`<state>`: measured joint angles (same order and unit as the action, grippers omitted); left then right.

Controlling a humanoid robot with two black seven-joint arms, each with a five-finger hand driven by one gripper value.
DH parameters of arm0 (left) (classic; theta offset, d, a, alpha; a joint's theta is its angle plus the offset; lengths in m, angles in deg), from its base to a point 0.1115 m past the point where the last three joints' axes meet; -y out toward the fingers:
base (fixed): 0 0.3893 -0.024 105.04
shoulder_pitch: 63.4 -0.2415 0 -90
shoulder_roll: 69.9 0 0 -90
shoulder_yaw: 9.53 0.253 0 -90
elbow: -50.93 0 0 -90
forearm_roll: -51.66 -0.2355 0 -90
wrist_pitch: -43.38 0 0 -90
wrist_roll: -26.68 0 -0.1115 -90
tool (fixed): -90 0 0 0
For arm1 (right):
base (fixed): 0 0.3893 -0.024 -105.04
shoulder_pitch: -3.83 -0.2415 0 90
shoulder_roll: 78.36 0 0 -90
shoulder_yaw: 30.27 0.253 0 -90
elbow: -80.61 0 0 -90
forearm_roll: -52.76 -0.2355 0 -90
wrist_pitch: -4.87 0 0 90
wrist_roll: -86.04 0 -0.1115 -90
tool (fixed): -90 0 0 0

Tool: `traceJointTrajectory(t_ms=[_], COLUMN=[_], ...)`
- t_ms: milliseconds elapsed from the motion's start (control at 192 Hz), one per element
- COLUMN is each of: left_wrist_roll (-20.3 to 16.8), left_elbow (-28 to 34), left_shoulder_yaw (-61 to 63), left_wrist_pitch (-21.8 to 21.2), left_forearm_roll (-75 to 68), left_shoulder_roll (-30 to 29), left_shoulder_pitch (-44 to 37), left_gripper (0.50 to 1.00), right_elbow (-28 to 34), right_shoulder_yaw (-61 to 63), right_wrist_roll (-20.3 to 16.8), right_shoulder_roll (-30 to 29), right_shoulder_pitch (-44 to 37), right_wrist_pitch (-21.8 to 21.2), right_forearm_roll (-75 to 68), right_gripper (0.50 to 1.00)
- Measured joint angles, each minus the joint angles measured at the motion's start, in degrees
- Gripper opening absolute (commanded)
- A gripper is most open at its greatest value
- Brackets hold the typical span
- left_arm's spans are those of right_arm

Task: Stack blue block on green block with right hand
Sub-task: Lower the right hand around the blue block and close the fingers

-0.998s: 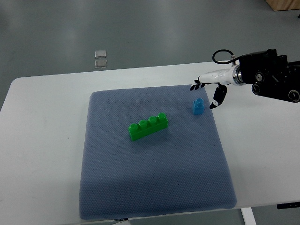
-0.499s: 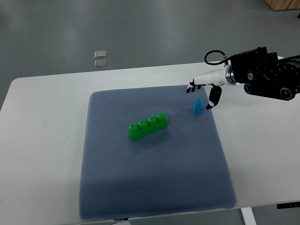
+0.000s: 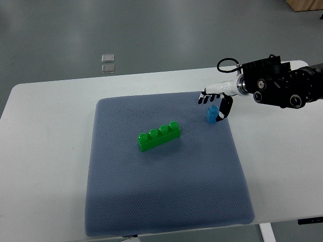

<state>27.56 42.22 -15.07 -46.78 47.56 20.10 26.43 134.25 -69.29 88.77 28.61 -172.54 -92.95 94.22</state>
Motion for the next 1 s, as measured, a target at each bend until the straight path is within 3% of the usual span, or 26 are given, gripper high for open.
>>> traceJointTrajectory(t_ms=[255, 998], left_wrist_roll=[0.0, 0.0], left_elbow=[0.0, 0.0], left_shoulder_yaw=[0.0, 0.0], left_wrist_pitch=[0.0, 0.0], left_forearm_roll=[-0.02, -0.01], left_shoulder_roll=[0.0, 0.0], left_shoulder_pitch=[-0.01, -0.01], left_gripper=[1.0, 1.0], right_elbow=[-0.62, -3.35], right_shoulder_yaw=[-0.47, -0.51], right_wrist_roll=[-1.46, -2.82], right_shoulder_roll=[-0.02, -1.56], right_shoulder_pitch=[0.79, 3.47], right_wrist_pitch=[0.0, 0.67], right_forearm_roll=[-0.09, -0.15], right_gripper=[0.764, 0.735])
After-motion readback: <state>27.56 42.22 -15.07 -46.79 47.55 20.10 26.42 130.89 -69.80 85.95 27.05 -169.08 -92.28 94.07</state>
